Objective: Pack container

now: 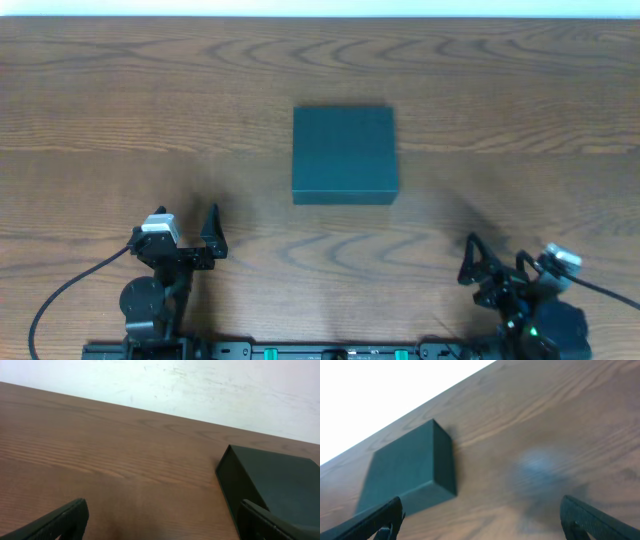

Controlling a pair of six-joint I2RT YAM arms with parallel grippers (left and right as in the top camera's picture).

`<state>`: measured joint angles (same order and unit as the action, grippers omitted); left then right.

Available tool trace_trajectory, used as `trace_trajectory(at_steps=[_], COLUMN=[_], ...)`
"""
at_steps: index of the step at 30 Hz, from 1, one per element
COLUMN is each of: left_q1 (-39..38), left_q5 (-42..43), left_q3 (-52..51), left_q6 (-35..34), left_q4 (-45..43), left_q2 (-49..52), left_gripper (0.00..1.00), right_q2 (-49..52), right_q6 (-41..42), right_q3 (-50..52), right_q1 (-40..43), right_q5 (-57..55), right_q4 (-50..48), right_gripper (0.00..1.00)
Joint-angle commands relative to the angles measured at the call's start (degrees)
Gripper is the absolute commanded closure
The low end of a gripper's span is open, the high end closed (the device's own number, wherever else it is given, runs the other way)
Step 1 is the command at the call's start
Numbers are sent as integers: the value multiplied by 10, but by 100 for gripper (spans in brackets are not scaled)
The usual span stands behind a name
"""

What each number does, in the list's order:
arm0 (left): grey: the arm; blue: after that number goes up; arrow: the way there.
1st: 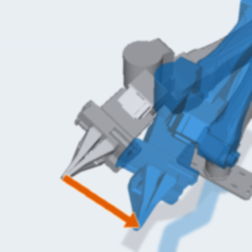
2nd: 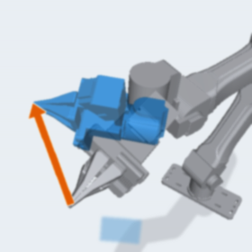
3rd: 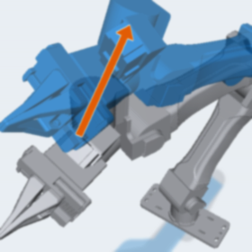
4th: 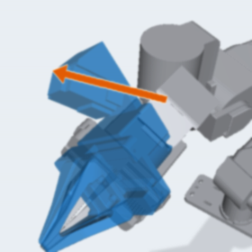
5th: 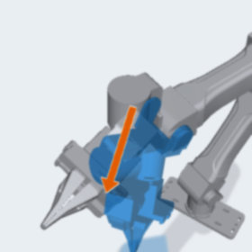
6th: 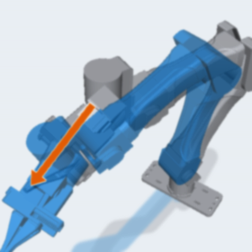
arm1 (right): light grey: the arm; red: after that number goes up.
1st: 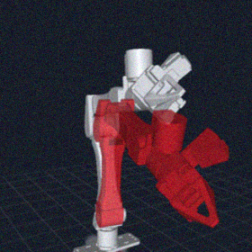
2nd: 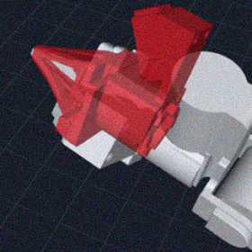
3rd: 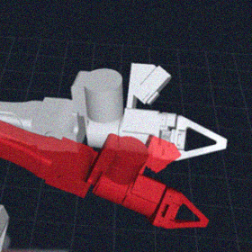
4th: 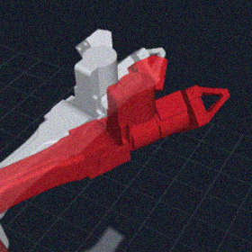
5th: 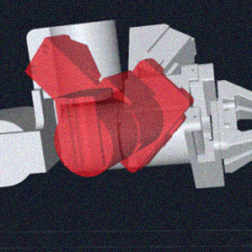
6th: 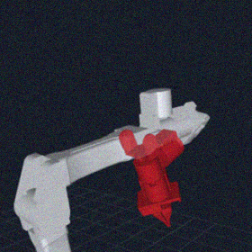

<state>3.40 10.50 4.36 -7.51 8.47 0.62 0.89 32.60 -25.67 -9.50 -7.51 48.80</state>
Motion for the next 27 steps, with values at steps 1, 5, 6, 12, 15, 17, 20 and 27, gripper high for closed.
trace_trajectory(at_steps=[1, 5, 6, 12, 15, 17, 20, 27], left_q1=[3, 3, 3, 3, 3, 3, 3, 3], left_q5=[-3, -3, -3, -3, -3, -3, -3, -3], left_q3=[-18, -18, -18, -18, -18, -18, -18, -18], left_q6=[0, 0, 0, 0, 0, 0, 0, 0], left_q4=[3, 3, 3, 3, 3, 3, 3, 3], left_q2=[-4, -4, -4, -4, -4, -4, -4, -4], left_gripper=[5, 5, 5, 5, 5, 5, 5, 5], right_q2=[-6, -6, -6, -6, -6, -6, -6, -6], right_q6=[-29, -23, -13, 49, 49, 49, 49, 49], right_q3=[48, 116, 130, 163, 163, 163, 163, 163], right_q1=[-13, -20, -22, -24, -25, -25, -25, -25], right_q5=[-28, -28, -25, 3, 4, 5, 4, 4], right_q4=[-20, -50, -55, -66, -66, -66, -66, -66], right_gripper=[1, 1, 1, 1, 1, 1, 1, 1])
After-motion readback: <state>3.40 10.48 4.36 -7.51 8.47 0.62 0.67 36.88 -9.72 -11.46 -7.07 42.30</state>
